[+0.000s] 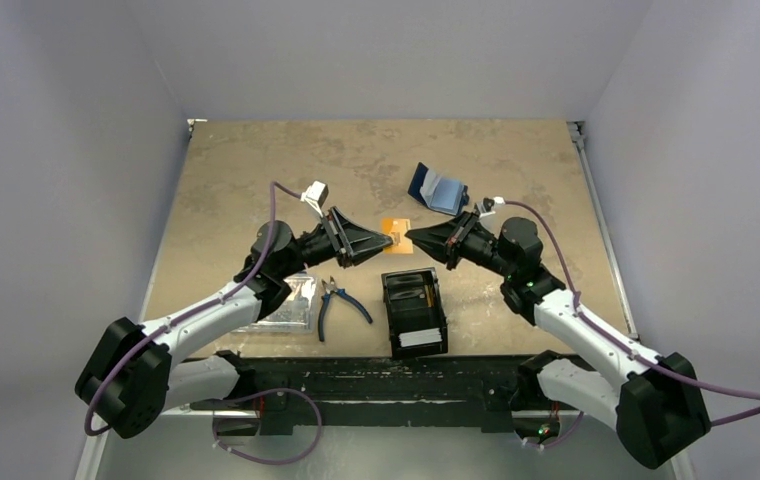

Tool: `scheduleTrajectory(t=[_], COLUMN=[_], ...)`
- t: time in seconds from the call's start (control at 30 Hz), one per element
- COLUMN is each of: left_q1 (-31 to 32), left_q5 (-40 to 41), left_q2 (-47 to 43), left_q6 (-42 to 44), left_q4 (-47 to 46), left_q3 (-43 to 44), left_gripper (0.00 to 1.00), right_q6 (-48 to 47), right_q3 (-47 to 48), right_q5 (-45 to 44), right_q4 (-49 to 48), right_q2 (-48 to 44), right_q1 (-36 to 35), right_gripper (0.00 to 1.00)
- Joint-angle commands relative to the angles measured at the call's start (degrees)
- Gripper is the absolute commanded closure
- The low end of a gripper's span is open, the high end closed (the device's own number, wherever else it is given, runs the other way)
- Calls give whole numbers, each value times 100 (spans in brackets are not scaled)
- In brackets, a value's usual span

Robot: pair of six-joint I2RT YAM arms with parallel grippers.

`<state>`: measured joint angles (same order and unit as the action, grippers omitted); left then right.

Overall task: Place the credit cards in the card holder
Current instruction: Pick up the credit card from the storage box.

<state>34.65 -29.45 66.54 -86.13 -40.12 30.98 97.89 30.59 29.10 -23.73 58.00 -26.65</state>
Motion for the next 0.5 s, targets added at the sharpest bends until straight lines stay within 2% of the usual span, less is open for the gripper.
scheduleTrajectory(t=[0.0,0.17,0.23,0.3,0.33,0.37,0.4,0.47], left_q1=[33,33,33,33,33,30,32,32], left_q5=[62,80,81,99,155,264,477,987], left_q2=[-64,16,86,165,218,284,366,610], left_q6=[-106,-84,-15,295,654,1128,1751,2911], left_q4=[-387,-365,-338,-61,408,1214,1861,3021], left_q3=[-53,-16,56,266,480,799,1152,1855], left_gripper=[77,75,80,96,100,100,100,100], right_q6=[-129,-179,-251,-389,-538,-747,-1084,-1879], right_q3=[23,60,96,157,203,287,414,713], right_q5=[-238,-269,-293,-371,-392,-422,-460,-612], right_q4=[-220,-223,-153,-42,63,227,432,1089], right_q2=[34,71,56,29,35,47,88,194], right_q1=[59,73,81,95,137,203,298,547], right_gripper=[100,100,100,100,100,100,95,72])
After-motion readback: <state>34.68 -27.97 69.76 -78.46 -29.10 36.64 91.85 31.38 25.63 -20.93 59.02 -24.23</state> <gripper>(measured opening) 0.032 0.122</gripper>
